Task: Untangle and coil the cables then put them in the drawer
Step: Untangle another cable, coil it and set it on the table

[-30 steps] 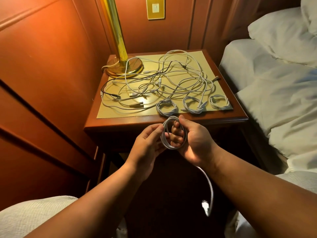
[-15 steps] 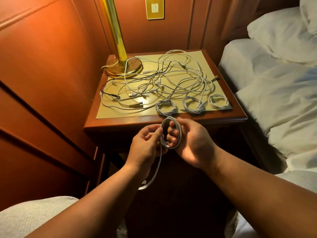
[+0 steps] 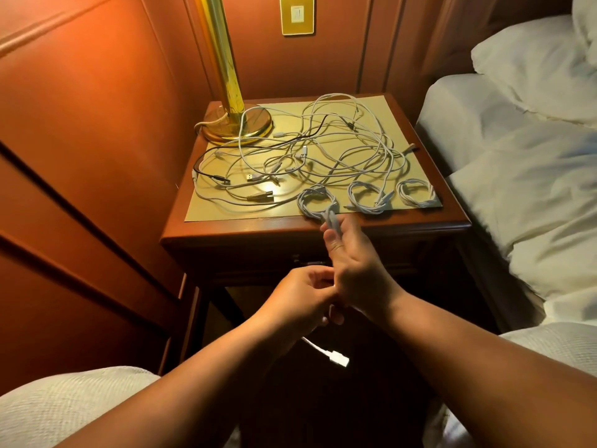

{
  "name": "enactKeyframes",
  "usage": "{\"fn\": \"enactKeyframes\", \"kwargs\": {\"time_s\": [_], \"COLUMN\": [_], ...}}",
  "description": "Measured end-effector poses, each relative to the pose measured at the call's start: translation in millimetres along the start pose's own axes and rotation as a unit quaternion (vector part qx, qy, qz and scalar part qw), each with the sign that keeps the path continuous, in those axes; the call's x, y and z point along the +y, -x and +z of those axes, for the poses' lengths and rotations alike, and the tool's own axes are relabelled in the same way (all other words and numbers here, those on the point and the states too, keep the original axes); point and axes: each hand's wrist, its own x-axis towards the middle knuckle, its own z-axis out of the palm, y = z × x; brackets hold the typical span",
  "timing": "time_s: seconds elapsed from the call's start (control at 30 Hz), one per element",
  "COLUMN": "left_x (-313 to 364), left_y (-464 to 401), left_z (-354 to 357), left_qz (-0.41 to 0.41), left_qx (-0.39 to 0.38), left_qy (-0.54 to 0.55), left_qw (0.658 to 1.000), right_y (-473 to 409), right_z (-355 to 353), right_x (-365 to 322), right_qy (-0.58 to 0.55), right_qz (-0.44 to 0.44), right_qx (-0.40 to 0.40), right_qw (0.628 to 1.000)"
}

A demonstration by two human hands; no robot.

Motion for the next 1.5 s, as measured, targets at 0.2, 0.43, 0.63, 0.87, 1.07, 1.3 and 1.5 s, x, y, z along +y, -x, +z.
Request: {"fn": "enactKeyframes", "kwargs": {"time_s": [0.2,0.43,0.63,0.87,1.07,1.3,1.5], "left_x": [4,-6,-8,-13,-7,-6,-9], "left_y": [-2,-7,-15,-20,-21,-18,-15], "left_z": [-15,-26,-33,-39,-46,-45,-30], "left_qz": [0.070,0.267,0.242,0.243,0.250,0.220,0.209], "left_qx": [0.055,0.123,0.138,0.125,0.180,0.264,0.225], "left_qy": [-0.265,-0.327,-0.400,-0.444,-0.347,-0.158,-0.128], "left_qw": [0.960,0.898,0.873,0.853,0.886,0.926,0.943], "right_y": [-5,-9,-14,-12,-17,-11,-9], "right_z": [1,0,-11,-16,-25,-21,-20], "right_x": [16,14,8,-7,-11,-9,-13], "right_qy": [0.198,0.089,0.000,0.003,-0.089,-0.288,-0.337], "right_qz": [0.014,0.197,0.271,0.250,0.244,0.286,0.274], "right_qx": [-0.113,-0.207,-0.177,-0.131,-0.147,-0.095,-0.043], "right_qw": [0.974,0.954,0.946,0.959,0.955,0.909,0.899]}}
